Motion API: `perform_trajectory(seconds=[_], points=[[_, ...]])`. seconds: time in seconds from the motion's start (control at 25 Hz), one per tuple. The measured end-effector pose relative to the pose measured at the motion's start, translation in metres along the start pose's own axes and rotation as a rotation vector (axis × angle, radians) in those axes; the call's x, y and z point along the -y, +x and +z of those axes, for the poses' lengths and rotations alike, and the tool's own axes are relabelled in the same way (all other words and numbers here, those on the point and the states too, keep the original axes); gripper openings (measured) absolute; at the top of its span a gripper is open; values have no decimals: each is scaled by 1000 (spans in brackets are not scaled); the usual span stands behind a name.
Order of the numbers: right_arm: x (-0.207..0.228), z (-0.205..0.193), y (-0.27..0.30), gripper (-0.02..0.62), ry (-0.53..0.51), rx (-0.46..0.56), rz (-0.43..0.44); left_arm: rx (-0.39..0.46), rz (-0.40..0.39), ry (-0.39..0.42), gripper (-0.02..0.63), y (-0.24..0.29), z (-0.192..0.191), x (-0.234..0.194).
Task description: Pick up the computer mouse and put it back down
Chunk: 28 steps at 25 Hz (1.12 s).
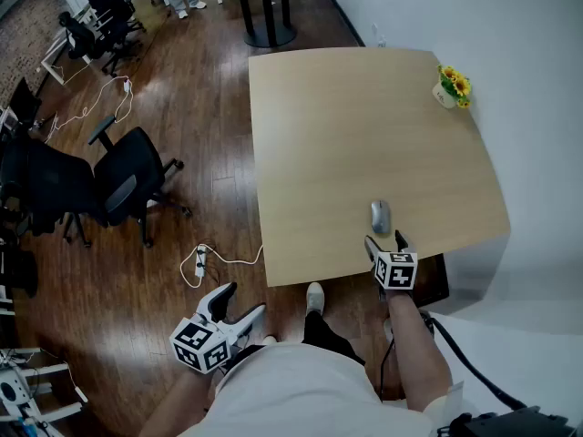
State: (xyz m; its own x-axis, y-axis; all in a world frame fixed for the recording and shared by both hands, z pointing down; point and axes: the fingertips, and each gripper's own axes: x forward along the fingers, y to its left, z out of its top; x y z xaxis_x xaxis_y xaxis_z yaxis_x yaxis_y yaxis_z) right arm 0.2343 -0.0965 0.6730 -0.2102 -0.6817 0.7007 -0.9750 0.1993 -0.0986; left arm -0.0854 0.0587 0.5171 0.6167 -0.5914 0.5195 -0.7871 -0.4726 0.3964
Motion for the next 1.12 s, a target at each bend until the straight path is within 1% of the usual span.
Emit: perform_trajectory(seconds=[0.12,0.24,0.36,0.4,0.48,0.56,0.76,0.96,1.12], points=[[35,13,47,376,10,-26,-18,-3,9,0,318,31,18,4],[64,9,86,376,26,-76,-33,-9,40,-22,319,50,23,4],[75,1,113,376,46,-114,-42,-26,61,-30,319,56,26,1],[76,0,118,387,42,-115,-47,-31,66,-30,318,58,27,0],[72,2,123,378,15,-102,-59,-32,74,-28,319,61,31,-4],[68,2,125,334,-9,-96,-58,-25,74,-24,319,65,36,-7],[64,0,122,311,-17,-133,-55,-6,57,-6,319,61,45,-13],[67,1,118,305,27,-133,-72,2,41,3,319,57,48,-25],[61,12,106,302,50,-106,-55,14,24,9,318,58,52,-32]])
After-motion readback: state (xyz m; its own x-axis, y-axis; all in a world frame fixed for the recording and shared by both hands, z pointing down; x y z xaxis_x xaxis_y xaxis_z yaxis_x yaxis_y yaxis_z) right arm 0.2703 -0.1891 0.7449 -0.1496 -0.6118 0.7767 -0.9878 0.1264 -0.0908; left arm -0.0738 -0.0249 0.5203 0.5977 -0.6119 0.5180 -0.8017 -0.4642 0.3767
